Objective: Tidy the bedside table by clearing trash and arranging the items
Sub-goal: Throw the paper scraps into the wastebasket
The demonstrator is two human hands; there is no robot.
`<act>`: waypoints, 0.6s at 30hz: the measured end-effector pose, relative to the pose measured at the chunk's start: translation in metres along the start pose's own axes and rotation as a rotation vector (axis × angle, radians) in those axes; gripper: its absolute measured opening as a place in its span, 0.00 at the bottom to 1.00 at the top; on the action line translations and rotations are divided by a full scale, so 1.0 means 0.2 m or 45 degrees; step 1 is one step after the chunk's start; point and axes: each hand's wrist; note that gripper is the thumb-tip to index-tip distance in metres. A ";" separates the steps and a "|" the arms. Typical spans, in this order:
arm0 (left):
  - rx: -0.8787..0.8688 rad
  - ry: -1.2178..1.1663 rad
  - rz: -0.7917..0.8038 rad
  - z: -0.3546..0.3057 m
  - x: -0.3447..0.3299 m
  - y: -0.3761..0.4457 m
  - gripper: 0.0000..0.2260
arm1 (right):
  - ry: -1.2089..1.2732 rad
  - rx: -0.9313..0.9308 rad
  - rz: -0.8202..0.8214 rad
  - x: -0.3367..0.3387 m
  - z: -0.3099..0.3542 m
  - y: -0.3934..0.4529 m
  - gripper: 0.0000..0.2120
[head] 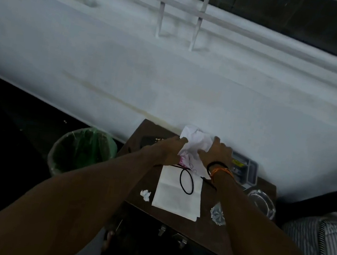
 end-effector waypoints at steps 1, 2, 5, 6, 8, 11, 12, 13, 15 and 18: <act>0.002 -0.010 -0.008 0.01 -0.01 0.02 0.27 | -0.005 -0.024 0.003 -0.01 0.00 0.02 0.35; 0.016 -0.020 -0.016 0.01 -0.02 0.03 0.28 | 0.006 -0.050 0.005 -0.03 -0.01 0.04 0.34; 0.071 -0.067 -0.033 0.03 -0.04 0.06 0.30 | 0.060 -0.070 -0.027 -0.06 -0.02 0.07 0.29; 0.082 -0.085 -0.045 0.02 -0.04 0.06 0.31 | 0.065 -0.060 -0.041 -0.07 -0.03 0.08 0.25; 0.098 -0.115 -0.065 0.02 -0.04 0.05 0.31 | 0.045 -0.035 -0.063 -0.06 -0.02 0.08 0.17; 0.097 -0.151 -0.109 0.02 -0.04 0.04 0.31 | -0.021 0.063 -0.130 -0.02 0.02 0.07 0.11; 0.099 -0.167 -0.124 0.02 -0.03 0.03 0.32 | 0.005 0.083 -0.166 0.00 0.03 0.06 0.11; 0.102 -0.194 -0.135 0.01 -0.03 0.03 0.32 | 0.066 0.092 -0.192 0.01 0.04 0.06 0.10; 0.110 -0.222 -0.149 0.00 0.00 0.01 0.35 | 0.167 0.117 -0.200 0.04 0.06 0.05 0.10; 0.106 -0.234 -0.163 -0.01 0.04 -0.01 0.47 | 0.219 0.159 -0.204 0.10 0.11 0.03 0.09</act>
Point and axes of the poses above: each hand's wrist, its own y-axis towards the middle knuckle, its own x-axis out of the back of the hand, z = x × y, and after that the axes turned 10 degrees about y, right-handed
